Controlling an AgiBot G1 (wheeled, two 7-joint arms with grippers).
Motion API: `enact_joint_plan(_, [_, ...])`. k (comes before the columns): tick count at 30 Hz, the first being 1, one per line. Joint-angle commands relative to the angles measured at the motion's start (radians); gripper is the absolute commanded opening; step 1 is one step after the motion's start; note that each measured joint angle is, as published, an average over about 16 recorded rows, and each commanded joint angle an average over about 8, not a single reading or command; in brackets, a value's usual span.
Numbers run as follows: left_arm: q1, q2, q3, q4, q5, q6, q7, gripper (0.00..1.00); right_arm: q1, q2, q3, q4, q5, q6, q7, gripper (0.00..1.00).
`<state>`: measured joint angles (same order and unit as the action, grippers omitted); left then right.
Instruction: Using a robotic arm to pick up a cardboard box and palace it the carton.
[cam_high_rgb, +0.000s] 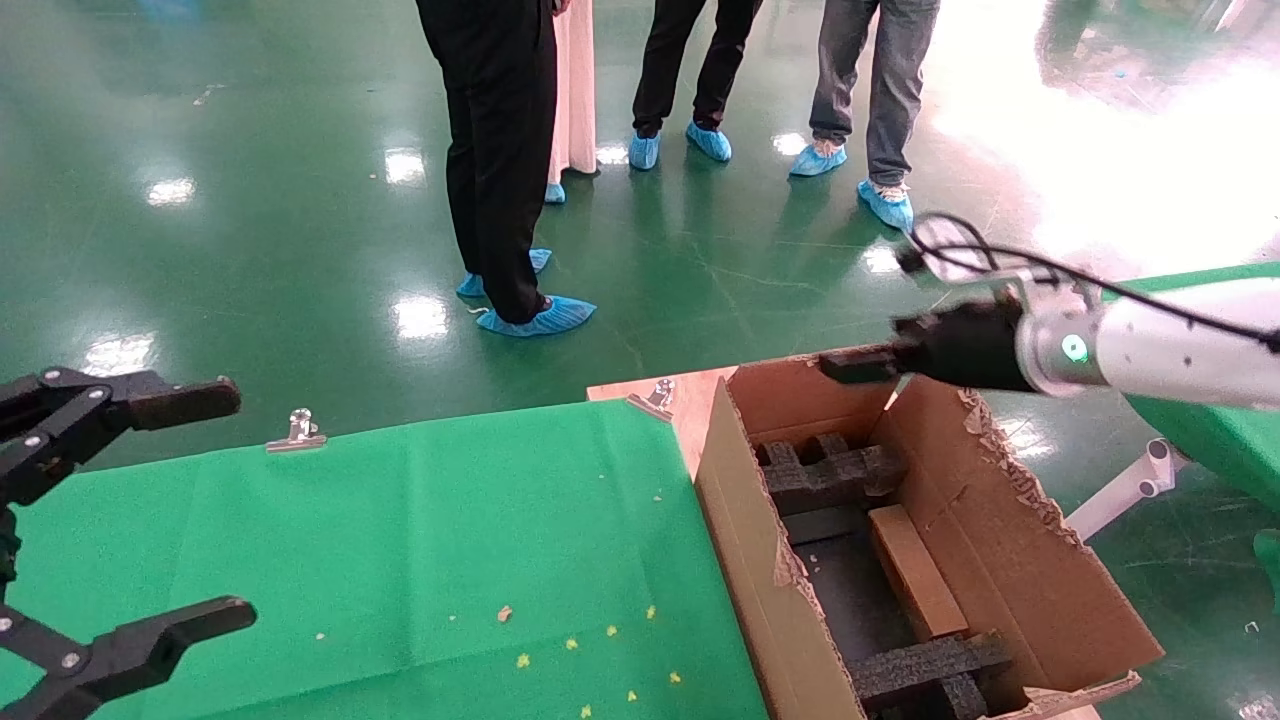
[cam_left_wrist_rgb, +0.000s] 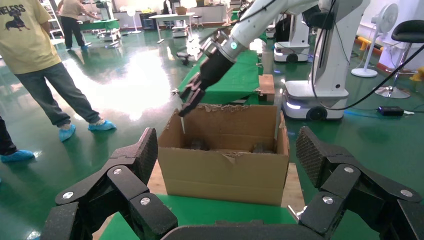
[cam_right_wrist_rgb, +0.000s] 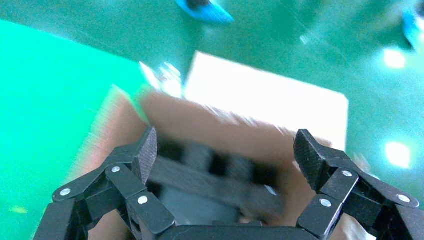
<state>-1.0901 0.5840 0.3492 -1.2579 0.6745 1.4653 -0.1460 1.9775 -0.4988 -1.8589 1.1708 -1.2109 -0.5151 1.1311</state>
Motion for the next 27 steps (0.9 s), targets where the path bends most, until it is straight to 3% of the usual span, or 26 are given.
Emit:
enact_joint_plan(1, [0.000, 0.000, 0.000, 0.000, 0.000, 0.000, 0.000, 1.00, 0.020, 0.005, 0.025, 0.045, 0.026, -0.008, -0.026, 1.00])
enact_joint_plan(11, [0.000, 0.000, 0.000, 0.000, -0.001, 0.000, 0.000, 1.00, 0.052, 0.023, 0.099, 0.174, 0.137, -0.094, -0.138, 1.00])
enact_joint_plan(20, [0.000, 0.000, 0.000, 0.000, -0.001, 0.000, 0.000, 1.00, 0.037, 0.021, 0.102, 0.152, 0.124, -0.090, -0.129, 1.00])
enact_joint_plan(27, [0.000, 0.000, 0.000, 0.000, -0.001, 0.000, 0.000, 1.00, -0.036, 0.010, 0.216, 0.149, 0.151, -0.159, -0.191, 1.00])
